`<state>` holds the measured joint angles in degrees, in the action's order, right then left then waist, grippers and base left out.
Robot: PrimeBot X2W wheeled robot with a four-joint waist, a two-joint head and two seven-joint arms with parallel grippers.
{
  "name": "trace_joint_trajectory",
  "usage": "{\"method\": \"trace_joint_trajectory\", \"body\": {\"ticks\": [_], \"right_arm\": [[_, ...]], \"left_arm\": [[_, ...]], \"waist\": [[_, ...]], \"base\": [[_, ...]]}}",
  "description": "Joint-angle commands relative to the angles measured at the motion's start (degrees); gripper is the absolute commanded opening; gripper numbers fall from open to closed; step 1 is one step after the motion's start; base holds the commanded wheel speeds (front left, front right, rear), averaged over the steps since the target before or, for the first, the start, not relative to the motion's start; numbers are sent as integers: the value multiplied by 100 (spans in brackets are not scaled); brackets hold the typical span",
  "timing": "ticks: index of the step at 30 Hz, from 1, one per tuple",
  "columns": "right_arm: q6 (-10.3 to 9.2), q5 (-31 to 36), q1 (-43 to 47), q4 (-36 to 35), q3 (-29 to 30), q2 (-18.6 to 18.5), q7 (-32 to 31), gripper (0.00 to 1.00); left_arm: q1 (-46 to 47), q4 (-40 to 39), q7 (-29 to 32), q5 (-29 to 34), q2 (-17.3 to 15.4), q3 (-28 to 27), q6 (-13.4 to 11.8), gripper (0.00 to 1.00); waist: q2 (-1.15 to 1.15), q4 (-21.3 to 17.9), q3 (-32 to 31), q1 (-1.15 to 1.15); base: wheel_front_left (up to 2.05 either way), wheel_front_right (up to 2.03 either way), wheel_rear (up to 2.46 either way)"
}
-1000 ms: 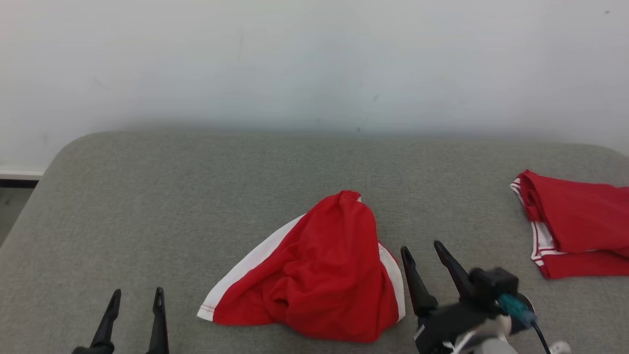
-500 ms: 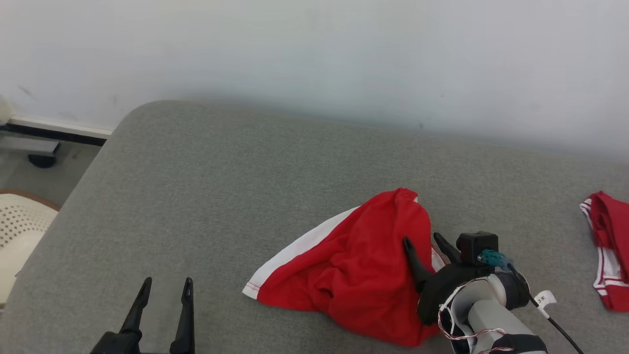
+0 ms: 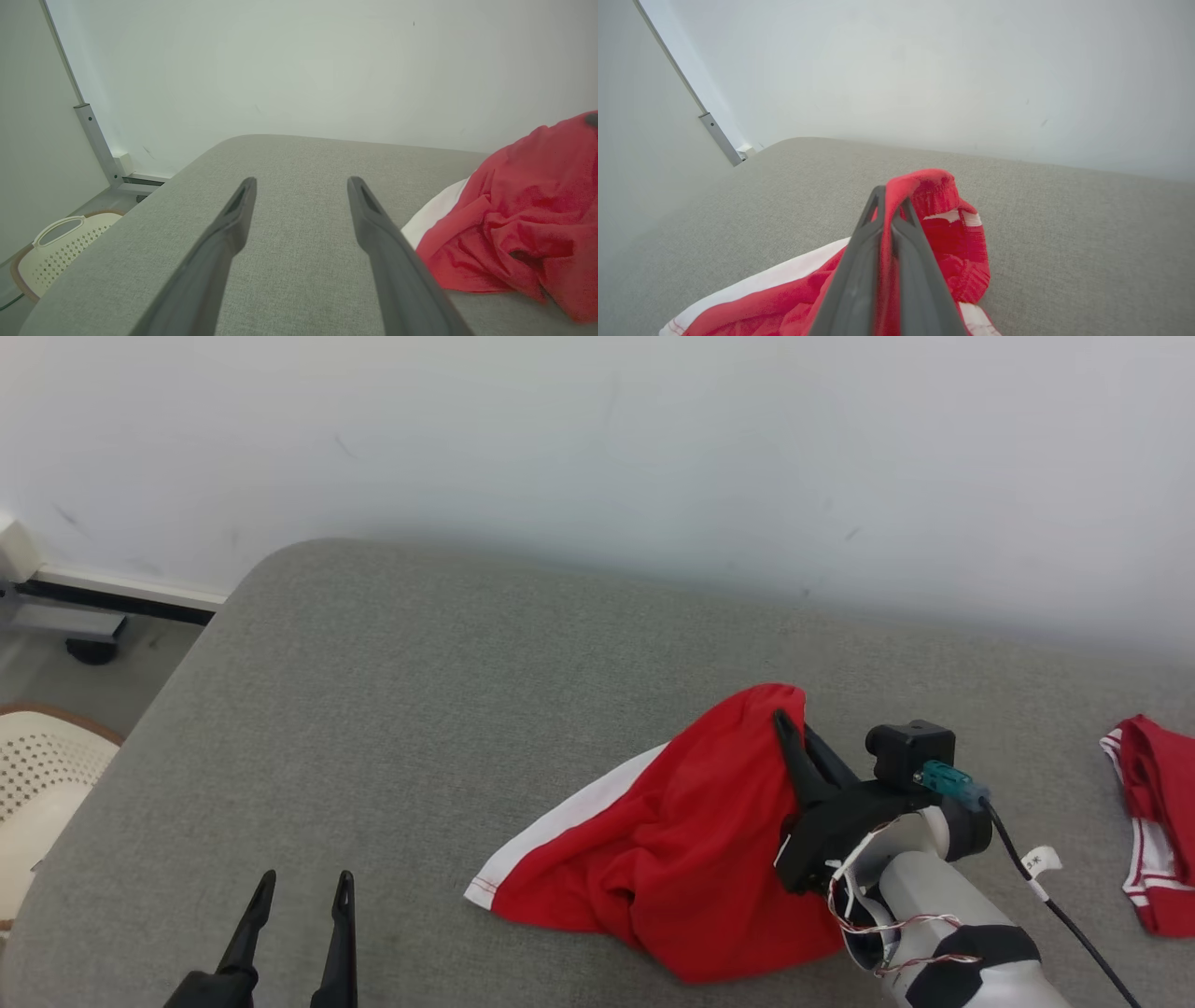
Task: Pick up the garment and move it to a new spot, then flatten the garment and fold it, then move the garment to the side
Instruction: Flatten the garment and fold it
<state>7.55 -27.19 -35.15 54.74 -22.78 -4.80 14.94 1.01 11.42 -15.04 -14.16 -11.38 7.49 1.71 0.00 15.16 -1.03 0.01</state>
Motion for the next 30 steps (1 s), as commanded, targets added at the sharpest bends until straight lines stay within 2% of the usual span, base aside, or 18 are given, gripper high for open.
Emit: {"method": "trace_joint_trajectory", "body": {"ticks": [1, 8, 13, 14, 20, 25, 29, 30], "right_arm": [[-15, 1, 229, -396, 0, -140, 31, 0], [-15, 168, 1268, -2046, 108, -609, 24, 0], [-15, 326, 2335, -2945, 280, -763, 26, 0], [-15, 326, 2335, -2945, 280, -763, 26, 0], [-15, 582, 3756, -3609, 256, -679, -245, 0], [-15, 666, 4138, -3659, 47, -630, -445, 0], [-15, 742, 4218, -3607, 97, -590, -658, 0], [-15, 742, 4209, -3614, 155, -564, -665, 21]], "left_arm": [[-110, -25, -10, 2, 8, -27, 18, 100], [-223, -56, -10, 48, 104, -94, 59, 100], [-221, -36, -10, 71, 172, -140, 108, 100], [-221, -36, -10, 71, 172, -140, 108, 100], [-228, -25, -10, 110, 259, -211, 163, 100], [-175, 8, -10, 132, 283, -263, 205, 100], [-113, 36, -10, 164, 293, -308, 235, 100], [-106, 43, -10, 173, 292, -325, 245, 100]], "waist": [[0, -212, -60, -1], [0, -667, -96, -1], [0, -897, -95, -1], [0, -897, -95, -1], [0, -1096, -28, -1], [0, -1150, 18, -1], [0, -1175, 54, -1], [0, -1184, 62, -1]], "base": [[0, 0, 0], [0, 0, 0], [0, 0, 0], [0, 0, 0], [0, 0, 0], [0, 0, 0], [0, 0, 0], [0, 0, 0]]}}
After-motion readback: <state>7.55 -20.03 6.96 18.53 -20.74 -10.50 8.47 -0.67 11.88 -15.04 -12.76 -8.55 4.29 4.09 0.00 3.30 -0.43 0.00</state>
